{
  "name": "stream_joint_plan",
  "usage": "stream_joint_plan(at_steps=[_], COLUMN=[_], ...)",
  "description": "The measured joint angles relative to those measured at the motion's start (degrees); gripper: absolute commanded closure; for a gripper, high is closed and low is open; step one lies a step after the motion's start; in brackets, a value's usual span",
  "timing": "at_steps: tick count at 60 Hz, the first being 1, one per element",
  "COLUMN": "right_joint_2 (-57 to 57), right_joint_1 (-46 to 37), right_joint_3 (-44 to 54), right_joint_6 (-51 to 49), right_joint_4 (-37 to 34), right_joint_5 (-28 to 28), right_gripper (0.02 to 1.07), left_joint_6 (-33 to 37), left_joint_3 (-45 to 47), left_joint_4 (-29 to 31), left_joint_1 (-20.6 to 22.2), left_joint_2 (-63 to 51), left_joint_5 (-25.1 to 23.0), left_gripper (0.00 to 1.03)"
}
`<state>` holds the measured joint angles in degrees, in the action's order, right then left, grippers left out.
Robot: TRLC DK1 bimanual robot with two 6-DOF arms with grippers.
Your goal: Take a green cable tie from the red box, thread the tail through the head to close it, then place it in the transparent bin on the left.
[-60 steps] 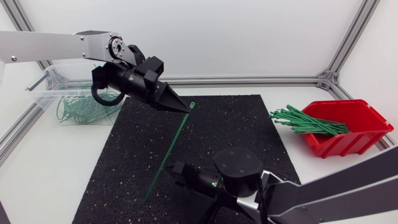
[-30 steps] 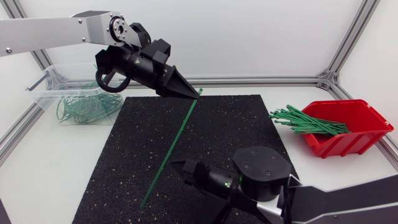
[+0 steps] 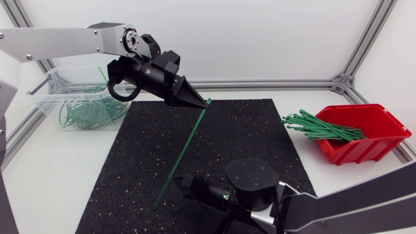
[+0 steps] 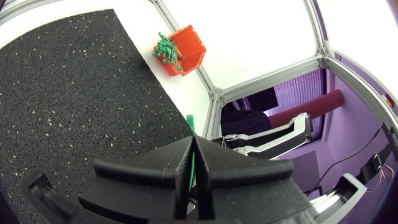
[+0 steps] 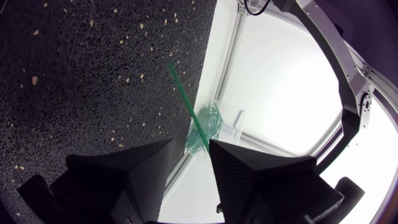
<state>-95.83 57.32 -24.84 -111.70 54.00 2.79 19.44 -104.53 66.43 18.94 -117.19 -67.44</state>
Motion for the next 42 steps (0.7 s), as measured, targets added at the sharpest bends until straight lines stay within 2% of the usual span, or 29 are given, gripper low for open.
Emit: stream_joint_plan(at_steps=[42], right_joint_2=[-7.0], right_joint_1=[2.8], right_joint_3=[-5.6], right_joint_6=[0.0], right_joint_4=[0.2], right_joint_5=[0.4], right_gripper=[0.61], left_joint_6=[0.0], left_joint_3=[-2.0], left_joint_4=[-0.5], left_joint_1=[-0.1], left_joint_2=[-1.7], left_joint_5=[0.0], left_gripper=[1.00])
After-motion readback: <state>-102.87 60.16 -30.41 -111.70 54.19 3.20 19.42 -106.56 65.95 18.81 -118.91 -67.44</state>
